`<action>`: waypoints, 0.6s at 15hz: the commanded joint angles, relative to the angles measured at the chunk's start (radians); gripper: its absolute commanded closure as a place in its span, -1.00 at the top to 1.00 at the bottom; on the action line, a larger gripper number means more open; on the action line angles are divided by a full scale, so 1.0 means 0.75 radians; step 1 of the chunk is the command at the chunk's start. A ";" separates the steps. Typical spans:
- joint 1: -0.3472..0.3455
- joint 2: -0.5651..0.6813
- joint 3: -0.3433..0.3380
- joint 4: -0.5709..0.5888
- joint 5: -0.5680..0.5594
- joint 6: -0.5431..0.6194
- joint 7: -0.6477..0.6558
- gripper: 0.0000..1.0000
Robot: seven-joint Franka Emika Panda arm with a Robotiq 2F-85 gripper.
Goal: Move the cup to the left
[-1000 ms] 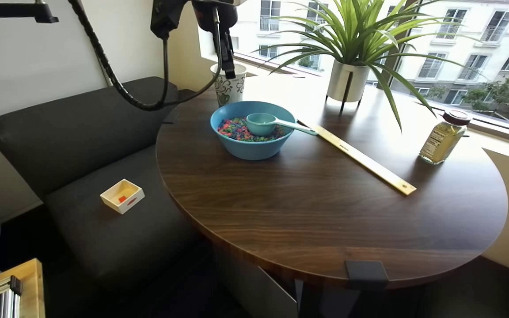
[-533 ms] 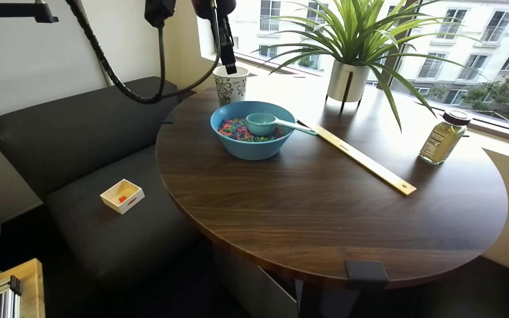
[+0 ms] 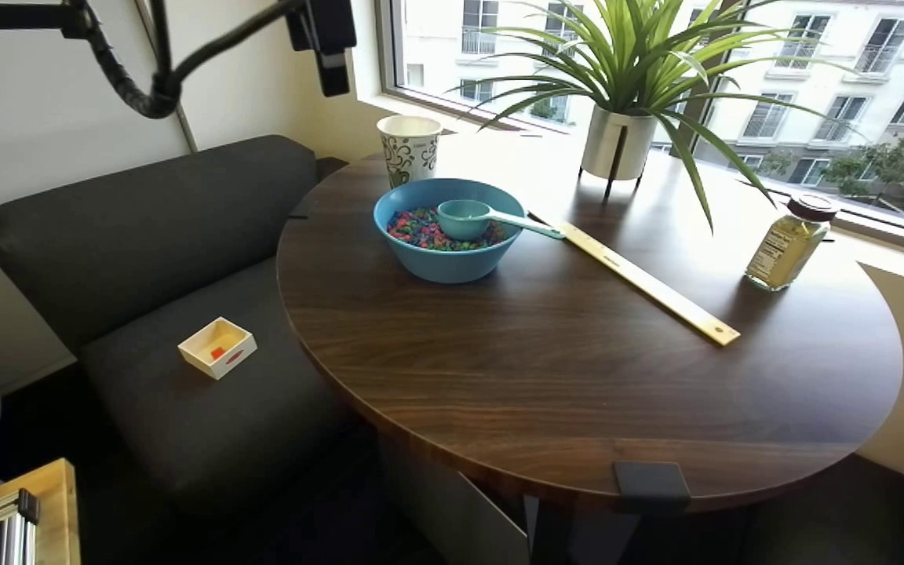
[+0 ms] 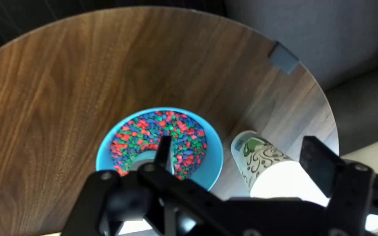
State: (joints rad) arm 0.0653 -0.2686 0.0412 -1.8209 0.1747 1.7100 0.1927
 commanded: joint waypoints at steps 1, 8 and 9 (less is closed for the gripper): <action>-0.012 -0.157 -0.073 -0.131 0.027 -0.183 -0.307 1.00; -0.033 -0.225 -0.130 -0.233 -0.006 -0.395 -0.529 1.00; -0.036 -0.239 -0.134 -0.256 -0.007 -0.397 -0.538 1.00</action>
